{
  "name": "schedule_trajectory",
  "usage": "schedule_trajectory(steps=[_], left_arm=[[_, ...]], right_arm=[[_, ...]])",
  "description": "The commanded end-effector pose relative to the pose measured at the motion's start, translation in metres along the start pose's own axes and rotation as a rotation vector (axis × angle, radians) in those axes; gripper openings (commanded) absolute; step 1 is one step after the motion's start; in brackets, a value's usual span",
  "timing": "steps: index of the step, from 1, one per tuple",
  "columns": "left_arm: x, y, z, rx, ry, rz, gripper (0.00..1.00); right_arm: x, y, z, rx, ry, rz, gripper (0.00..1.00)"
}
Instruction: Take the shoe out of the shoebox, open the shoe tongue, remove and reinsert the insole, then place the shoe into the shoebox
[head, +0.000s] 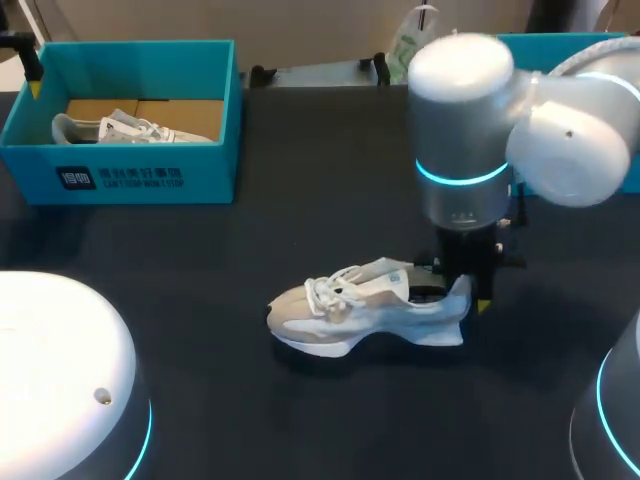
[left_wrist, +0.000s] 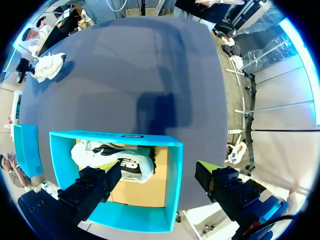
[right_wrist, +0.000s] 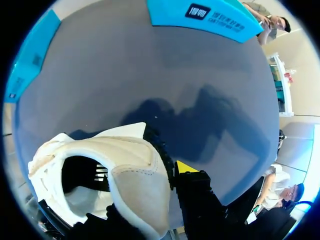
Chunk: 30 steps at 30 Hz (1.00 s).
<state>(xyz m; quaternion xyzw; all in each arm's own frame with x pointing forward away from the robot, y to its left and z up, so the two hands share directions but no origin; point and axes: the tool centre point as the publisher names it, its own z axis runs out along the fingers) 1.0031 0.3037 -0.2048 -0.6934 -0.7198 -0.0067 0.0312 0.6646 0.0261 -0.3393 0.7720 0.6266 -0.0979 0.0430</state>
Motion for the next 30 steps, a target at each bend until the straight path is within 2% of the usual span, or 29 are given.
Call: schedule_trajectory(steps=[1, 6, 16, 23, 30], left_arm=[[0.0, -0.001, 0.0, -0.002, 0.001, 0.001, 1.0], [0.0, -0.001, 0.0, -0.002, 0.001, 0.001, 1.0], [0.0, -0.001, 0.0, -0.002, 0.001, 0.001, 1.0], [0.0, -0.001, 0.0, -0.002, 0.001, 0.001, 1.0], [0.0, -0.001, 0.0, -0.002, 0.001, 0.001, 1.0]], right_arm=[[0.024, 0.003, 0.009, 0.001, -0.031, -0.015, 0.0], [0.038, 0.0, 0.01, -0.02, -0.065, -0.049, 0.0], [0.052, -0.013, 0.014, -0.037, -0.088, -0.068, 0.0], [0.056, -0.02, 0.023, -0.056, -0.079, -0.075, 0.0], [0.057, -0.019, 0.032, -0.058, -0.069, -0.085, 0.0]])
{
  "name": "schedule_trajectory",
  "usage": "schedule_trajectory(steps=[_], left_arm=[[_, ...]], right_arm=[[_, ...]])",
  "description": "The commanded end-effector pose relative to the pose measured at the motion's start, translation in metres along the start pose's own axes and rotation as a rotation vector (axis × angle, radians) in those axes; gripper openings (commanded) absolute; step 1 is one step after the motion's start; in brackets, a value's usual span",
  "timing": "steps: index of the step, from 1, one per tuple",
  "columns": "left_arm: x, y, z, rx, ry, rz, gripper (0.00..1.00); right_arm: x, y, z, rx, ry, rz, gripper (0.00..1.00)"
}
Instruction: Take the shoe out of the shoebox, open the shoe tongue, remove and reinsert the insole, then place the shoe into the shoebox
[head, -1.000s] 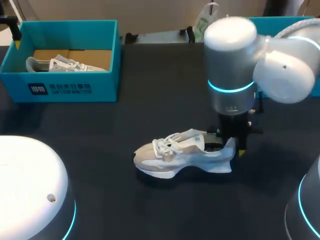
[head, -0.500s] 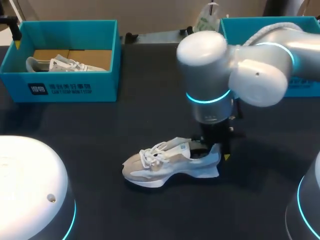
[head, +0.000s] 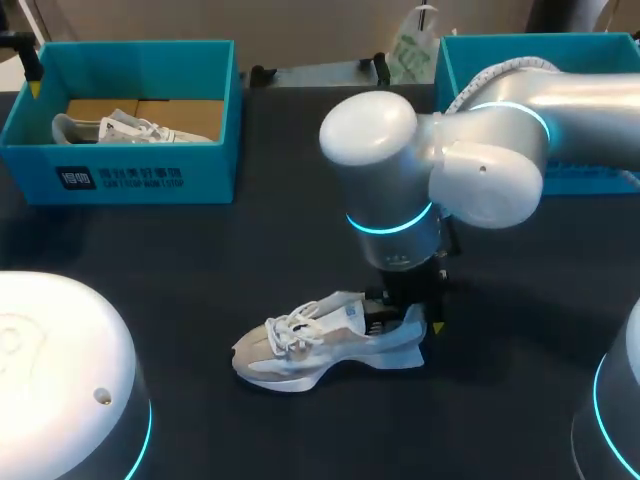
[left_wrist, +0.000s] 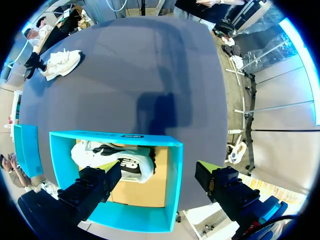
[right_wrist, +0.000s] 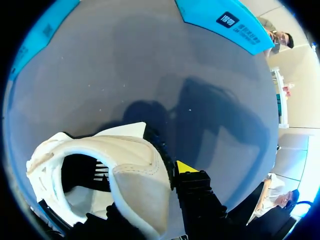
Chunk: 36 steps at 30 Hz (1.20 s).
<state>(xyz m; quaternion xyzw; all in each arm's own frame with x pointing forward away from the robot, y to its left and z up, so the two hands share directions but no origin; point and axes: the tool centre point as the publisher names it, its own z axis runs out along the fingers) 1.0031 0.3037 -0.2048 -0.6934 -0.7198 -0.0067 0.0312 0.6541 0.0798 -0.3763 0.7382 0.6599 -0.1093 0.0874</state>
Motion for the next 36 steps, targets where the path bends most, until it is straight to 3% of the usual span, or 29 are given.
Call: schedule_trajectory(steps=[1, 5, 6, 7, 8, 9, 10, 17, 23, 32, 36], left_arm=[[0.0, -0.001, 0.0, -0.002, 0.001, 0.001, 1.0], [0.0, -0.001, 0.0, -0.002, 0.001, 0.001, 1.0], [0.0, -0.001, 0.0, -0.002, 0.001, 0.001, 1.0], [0.0, -0.001, 0.0, -0.002, 0.001, 0.001, 1.0], [0.0, -0.001, 0.0, -0.002, 0.001, 0.001, 1.0], [0.0, -0.001, 0.0, -0.002, 0.001, 0.001, 1.0], [0.0, -0.001, 0.0, -0.002, 0.001, 0.001, 1.0], [0.0, -0.001, 0.0, -0.002, 0.001, 0.001, 1.0], [0.0, -0.001, 0.0, -0.002, 0.001, 0.001, 1.0], [0.0, -0.001, 0.0, -0.002, 0.001, 0.001, 1.0], [0.0, -0.001, 0.0, -0.002, 0.001, 0.001, 1.0]], right_arm=[[0.0, 0.001, 0.006, 0.004, 0.014, 0.002, 0.0], [-0.002, 0.002, 0.011, 0.01, 0.034, -0.001, 0.0], [-0.002, 0.002, 0.012, 0.017, 0.034, -0.001, 0.04], [-0.002, 0.002, 0.012, 0.017, 0.041, -0.002, 0.18], [-0.003, 0.003, 0.012, 0.015, 0.043, -0.003, 0.39], [-0.004, 0.003, 0.009, 0.015, 0.045, -0.001, 0.86], [-0.004, 0.003, 0.007, 0.012, 0.055, 0.003, 1.0], [-0.017, 0.003, -0.019, -0.002, 0.08, 0.008, 1.0], [-0.036, 0.002, -0.044, 0.039, 0.135, 0.011, 1.0], [-0.064, 0.005, -0.066, -0.001, 0.344, -0.105, 1.0], [-0.075, 0.009, -0.071, -0.075, 0.493, -0.218, 1.0]])
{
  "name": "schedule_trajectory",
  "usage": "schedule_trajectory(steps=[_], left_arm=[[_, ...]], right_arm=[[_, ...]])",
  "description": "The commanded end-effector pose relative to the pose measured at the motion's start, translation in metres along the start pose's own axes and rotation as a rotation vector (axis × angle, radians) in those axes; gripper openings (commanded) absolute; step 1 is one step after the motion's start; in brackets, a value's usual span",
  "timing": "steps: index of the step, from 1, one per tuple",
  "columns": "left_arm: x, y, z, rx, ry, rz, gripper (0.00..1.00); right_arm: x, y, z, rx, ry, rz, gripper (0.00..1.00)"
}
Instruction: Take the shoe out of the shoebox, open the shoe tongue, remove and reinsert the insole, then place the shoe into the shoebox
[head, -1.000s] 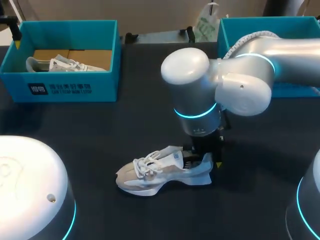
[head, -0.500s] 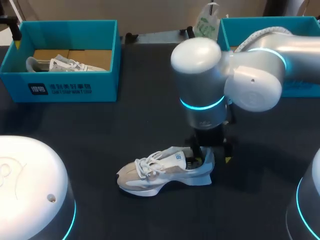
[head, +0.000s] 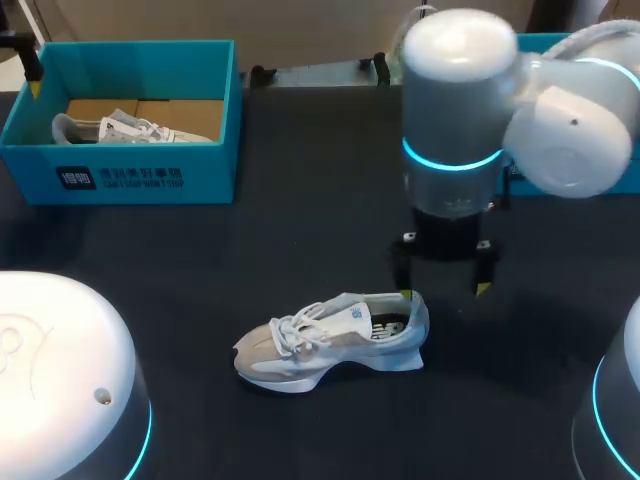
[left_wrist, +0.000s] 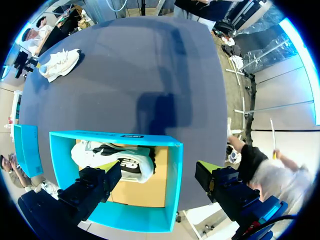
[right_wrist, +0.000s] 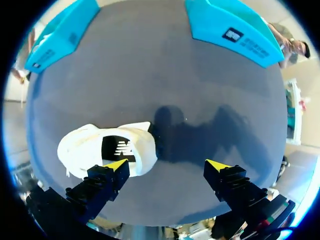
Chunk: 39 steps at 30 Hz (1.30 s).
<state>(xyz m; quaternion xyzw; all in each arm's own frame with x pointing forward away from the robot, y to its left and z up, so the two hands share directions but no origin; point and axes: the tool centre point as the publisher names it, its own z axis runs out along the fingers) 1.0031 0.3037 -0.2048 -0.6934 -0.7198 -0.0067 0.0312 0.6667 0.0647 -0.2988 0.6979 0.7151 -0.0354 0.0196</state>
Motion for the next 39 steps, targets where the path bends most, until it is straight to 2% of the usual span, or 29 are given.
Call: schedule_trajectory(steps=[1, 2, 4, 6, 17, 19, 20, 22, 24, 25, 26, 27, 28, 39], left_arm=[[0.0, -0.001, 0.0, -0.002, 0.001, 0.001, 1.0], [0.0, -0.001, 0.0, -0.002, 0.001, 0.001, 1.0], [0.0, -0.001, 0.0, -0.002, 0.001, 0.001, 1.0], [0.0, -0.001, 0.0, -0.002, 0.001, 0.001, 1.0], [0.0, -0.001, 0.0, -0.002, 0.001, 0.001, 1.0], [0.0, -0.001, 0.0, -0.002, 0.001, 0.001, 1.0], [0.0, -0.001, 0.0, -0.002, 0.001, 0.001, 1.0], [0.0, -0.001, 0.0, -0.002, 0.001, 0.001, 1.0], [0.0, -0.001, 0.0, -0.002, 0.001, 0.001, 1.0], [0.0, -0.001, 0.0, -0.002, 0.001, 0.001, 1.0], [0.0, -0.001, 0.0, -0.002, 0.001, 0.001, 1.0], [0.0, -0.001, 0.0, -0.002, 0.001, 0.001, 1.0], [0.0, -0.001, 0.0, -0.002, 0.001, 0.001, 1.0], [0.0, -0.001, 0.0, -0.002, 0.001, 0.001, 1.0]], right_arm=[[-0.043, -0.009, -0.008, -0.073, 0.323, -0.099, 1.0], [-0.046, -0.007, -0.007, -0.083, 0.355, -0.123, 1.0], [-0.054, -0.007, -0.01, -0.162, 0.476, -0.237, 1.0], [-0.057, -0.004, -0.012, -0.119, 0.524, -0.364, 1.0], [-0.057, -0.004, -0.012, -0.119, 0.524, -0.364, 1.0], [-0.064, -0.002, -0.007, -0.209, 0.552, -0.429, 1.0], [-0.068, -0.001, -0.008, -0.321, 0.627, -0.491, 1.0], [-0.077, 0.0, -0.008, -0.4, 0.653, -0.542, 1.0], [-0.089, 0.003, -0.007, -0.525, 0.72, -0.605, 1.0], [-0.092, 0.005, -0.006, -0.567, 0.732, -0.659, 1.0], [-0.096, 0.007, -0.005, -0.641, 0.77, -0.743, 1.0], [-0.099, 0.007, -0.004, -0.742, 0.848, -0.86, 1.0], [-0.105, 0.007, 0.001, -0.782, 0.945, -0.925, 1.0], [-0.105, 0.007, 0.001, -0.782, 0.945, -0.925, 1.0]])
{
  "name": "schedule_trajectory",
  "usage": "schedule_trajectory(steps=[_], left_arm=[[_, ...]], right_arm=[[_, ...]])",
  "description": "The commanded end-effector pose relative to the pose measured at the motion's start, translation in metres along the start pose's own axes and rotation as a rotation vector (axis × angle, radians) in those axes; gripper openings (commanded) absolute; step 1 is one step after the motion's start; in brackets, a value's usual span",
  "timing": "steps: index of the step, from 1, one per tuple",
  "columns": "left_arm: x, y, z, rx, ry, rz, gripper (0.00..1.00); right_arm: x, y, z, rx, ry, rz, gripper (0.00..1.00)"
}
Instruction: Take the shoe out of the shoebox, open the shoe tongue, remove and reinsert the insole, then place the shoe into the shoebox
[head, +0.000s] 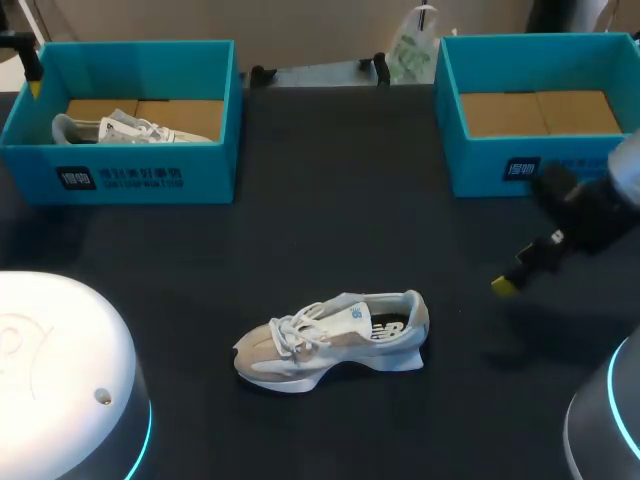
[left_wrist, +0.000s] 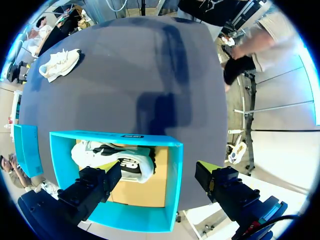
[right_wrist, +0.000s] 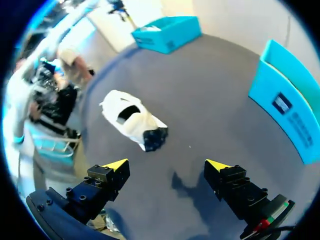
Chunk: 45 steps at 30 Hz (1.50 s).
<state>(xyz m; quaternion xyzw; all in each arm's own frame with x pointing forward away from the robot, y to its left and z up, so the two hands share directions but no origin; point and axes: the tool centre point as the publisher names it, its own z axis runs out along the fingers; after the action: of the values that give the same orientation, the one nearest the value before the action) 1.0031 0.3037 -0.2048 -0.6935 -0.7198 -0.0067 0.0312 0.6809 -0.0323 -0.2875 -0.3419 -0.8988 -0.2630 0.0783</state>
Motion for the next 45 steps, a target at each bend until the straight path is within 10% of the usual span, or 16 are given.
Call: schedule_trajectory(steps=[1, 17, 45], left_arm=[[0.0, -0.001, 0.0, -0.002, 0.001, 0.001, 1.0], [0.0, -0.001, 0.0, -0.002, 0.001, 0.001, 1.0], [0.0, -0.001, 0.0, -0.002, 0.001, 0.001, 1.0]], right_arm=[[-0.002, -0.009, 0.0, -0.495, 0.223, -0.24, 1.0], [-0.057, -0.021, 0.007, -0.568, 0.19, -0.366, 1.0], [-0.052, -0.023, 0.039, -0.546, 0.2, -0.495, 1.0]])
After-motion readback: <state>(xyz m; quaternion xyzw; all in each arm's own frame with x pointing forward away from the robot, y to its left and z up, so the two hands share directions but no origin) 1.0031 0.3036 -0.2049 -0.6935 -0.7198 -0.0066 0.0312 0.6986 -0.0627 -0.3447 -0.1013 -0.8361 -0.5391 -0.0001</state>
